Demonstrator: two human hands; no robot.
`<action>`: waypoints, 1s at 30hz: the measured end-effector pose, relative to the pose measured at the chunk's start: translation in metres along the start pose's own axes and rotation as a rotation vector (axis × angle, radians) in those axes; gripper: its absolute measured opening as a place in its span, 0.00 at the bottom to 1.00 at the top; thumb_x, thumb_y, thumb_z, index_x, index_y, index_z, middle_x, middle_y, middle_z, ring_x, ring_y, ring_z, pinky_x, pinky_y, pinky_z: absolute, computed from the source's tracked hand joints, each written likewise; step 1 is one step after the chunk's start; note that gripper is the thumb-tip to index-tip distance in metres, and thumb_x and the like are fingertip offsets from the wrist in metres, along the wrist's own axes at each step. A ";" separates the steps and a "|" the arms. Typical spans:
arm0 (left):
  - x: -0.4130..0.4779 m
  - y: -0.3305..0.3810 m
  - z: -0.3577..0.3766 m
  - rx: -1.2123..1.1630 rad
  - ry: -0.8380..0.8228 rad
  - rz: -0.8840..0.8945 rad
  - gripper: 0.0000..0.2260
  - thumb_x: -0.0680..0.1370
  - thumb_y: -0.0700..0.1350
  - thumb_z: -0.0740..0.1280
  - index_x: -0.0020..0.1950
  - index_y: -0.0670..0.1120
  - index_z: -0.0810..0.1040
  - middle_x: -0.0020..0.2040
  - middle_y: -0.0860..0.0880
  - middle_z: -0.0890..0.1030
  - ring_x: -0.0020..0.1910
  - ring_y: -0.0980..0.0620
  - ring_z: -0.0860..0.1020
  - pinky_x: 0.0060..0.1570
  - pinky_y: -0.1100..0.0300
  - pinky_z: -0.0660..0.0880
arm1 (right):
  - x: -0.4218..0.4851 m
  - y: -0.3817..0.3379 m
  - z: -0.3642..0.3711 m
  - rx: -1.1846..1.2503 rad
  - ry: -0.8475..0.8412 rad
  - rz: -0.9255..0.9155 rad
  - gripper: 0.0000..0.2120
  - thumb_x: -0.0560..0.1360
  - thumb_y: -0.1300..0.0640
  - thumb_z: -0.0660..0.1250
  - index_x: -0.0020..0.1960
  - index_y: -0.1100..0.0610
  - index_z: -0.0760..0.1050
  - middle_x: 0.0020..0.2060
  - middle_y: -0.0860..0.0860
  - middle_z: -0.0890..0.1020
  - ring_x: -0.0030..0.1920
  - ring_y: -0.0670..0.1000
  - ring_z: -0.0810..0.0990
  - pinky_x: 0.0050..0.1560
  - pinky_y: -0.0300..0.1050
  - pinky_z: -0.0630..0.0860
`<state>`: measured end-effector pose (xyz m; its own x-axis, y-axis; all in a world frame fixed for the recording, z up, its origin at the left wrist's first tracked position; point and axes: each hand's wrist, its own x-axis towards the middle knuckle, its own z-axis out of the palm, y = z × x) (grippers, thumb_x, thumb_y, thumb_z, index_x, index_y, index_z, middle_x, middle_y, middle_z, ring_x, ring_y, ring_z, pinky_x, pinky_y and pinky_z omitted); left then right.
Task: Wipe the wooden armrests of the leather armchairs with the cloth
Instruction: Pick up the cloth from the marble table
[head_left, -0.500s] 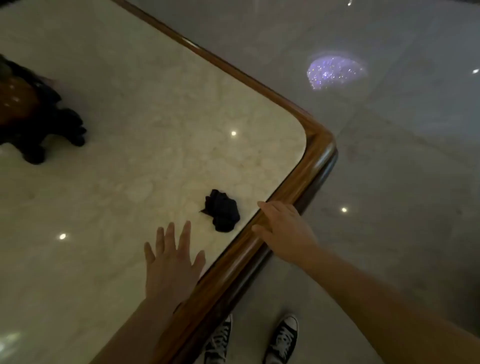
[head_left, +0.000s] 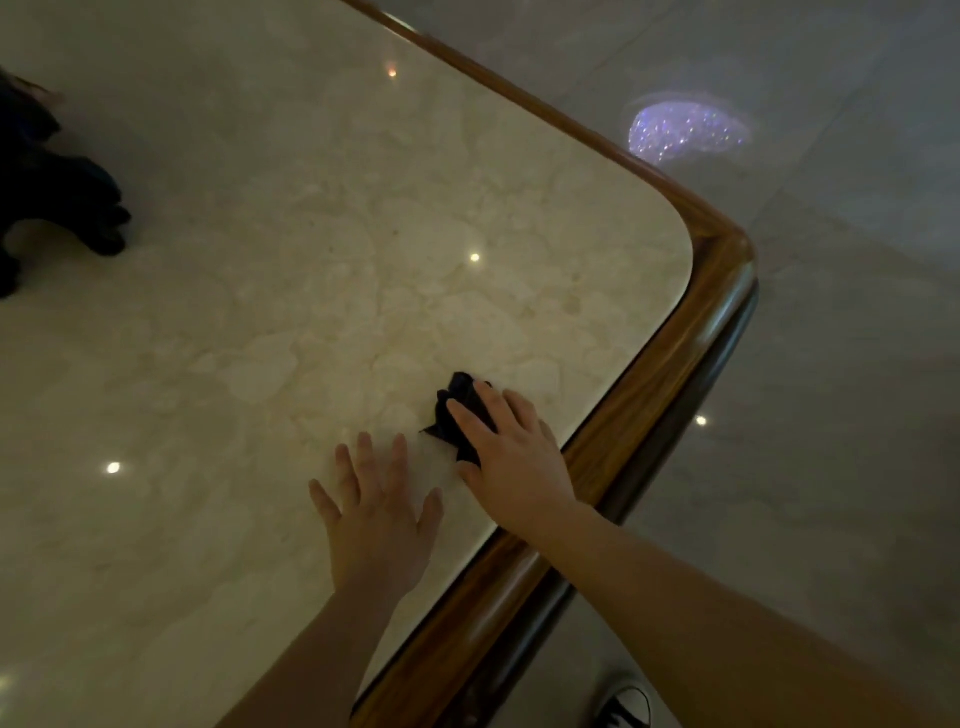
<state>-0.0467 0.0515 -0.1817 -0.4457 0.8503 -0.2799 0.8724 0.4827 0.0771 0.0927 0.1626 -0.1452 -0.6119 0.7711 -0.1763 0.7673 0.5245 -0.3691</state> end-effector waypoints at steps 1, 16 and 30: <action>0.003 -0.001 0.005 -0.014 -0.011 -0.016 0.34 0.78 0.68 0.44 0.80 0.54 0.44 0.80 0.41 0.45 0.78 0.38 0.41 0.72 0.31 0.44 | 0.006 0.001 0.005 -0.021 -0.013 -0.004 0.32 0.79 0.42 0.61 0.79 0.42 0.51 0.80 0.51 0.52 0.77 0.59 0.51 0.73 0.60 0.59; 0.008 -0.008 0.034 0.036 0.024 0.025 0.34 0.79 0.68 0.44 0.80 0.52 0.43 0.80 0.39 0.48 0.78 0.36 0.43 0.70 0.29 0.43 | 0.047 0.018 0.021 -0.055 -0.103 -0.060 0.21 0.79 0.55 0.63 0.72 0.51 0.66 0.70 0.61 0.64 0.57 0.63 0.71 0.55 0.56 0.75; 0.001 -0.001 -0.047 -0.005 -0.041 0.001 0.36 0.75 0.70 0.40 0.78 0.55 0.36 0.81 0.44 0.46 0.79 0.40 0.45 0.72 0.33 0.48 | 0.002 0.014 -0.063 0.158 0.058 0.077 0.17 0.77 0.46 0.66 0.64 0.46 0.76 0.53 0.51 0.73 0.44 0.53 0.76 0.41 0.49 0.78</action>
<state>-0.0574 0.0613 -0.1366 -0.4362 0.8415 -0.3187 0.8717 0.4830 0.0823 0.1144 0.1945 -0.0938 -0.5368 0.8288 -0.1578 0.7689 0.4036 -0.4959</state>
